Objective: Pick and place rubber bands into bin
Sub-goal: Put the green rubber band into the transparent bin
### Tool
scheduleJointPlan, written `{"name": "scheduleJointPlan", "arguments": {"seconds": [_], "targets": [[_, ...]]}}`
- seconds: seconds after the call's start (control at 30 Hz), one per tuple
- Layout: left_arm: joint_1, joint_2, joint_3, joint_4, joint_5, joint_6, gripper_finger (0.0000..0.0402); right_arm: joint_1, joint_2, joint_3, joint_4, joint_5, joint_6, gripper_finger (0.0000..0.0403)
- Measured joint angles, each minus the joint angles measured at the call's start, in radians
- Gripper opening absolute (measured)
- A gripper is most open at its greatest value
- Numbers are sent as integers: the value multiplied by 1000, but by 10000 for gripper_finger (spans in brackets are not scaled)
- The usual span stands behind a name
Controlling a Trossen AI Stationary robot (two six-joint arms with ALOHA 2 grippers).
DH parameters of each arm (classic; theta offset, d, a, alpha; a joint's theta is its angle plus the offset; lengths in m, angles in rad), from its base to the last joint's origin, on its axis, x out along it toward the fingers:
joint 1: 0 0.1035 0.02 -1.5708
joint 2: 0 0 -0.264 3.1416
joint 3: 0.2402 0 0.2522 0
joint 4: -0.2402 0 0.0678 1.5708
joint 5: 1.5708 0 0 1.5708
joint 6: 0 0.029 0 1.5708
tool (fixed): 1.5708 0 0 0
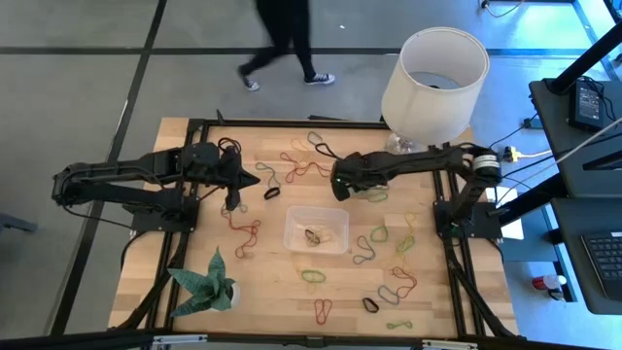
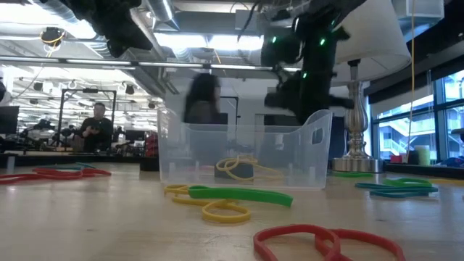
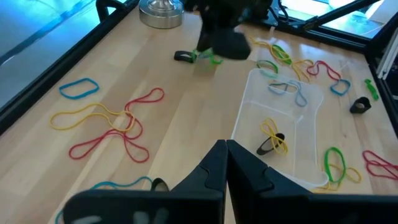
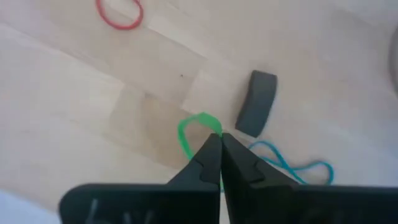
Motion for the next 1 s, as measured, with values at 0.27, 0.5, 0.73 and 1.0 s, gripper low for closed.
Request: {"name": "scheduleJointPlan", "arguments": {"seconds": [0.27, 0.5, 0.73, 1.0], "targets": [[0, 0, 0, 1, -1, 2, 3, 103, -137, 0, -21, 94, 71, 2], [0, 0, 0, 1, 1, 2, 3, 233, -211, 3, 52, 152, 75, 1], [0, 0, 0, 1, 6, 2, 3, 376, -183, 83, 137, 183, 39, 0], [0, 0, 0, -1, 8, 2, 3, 442, -12, 228, 143, 138, -55, 0]]}}
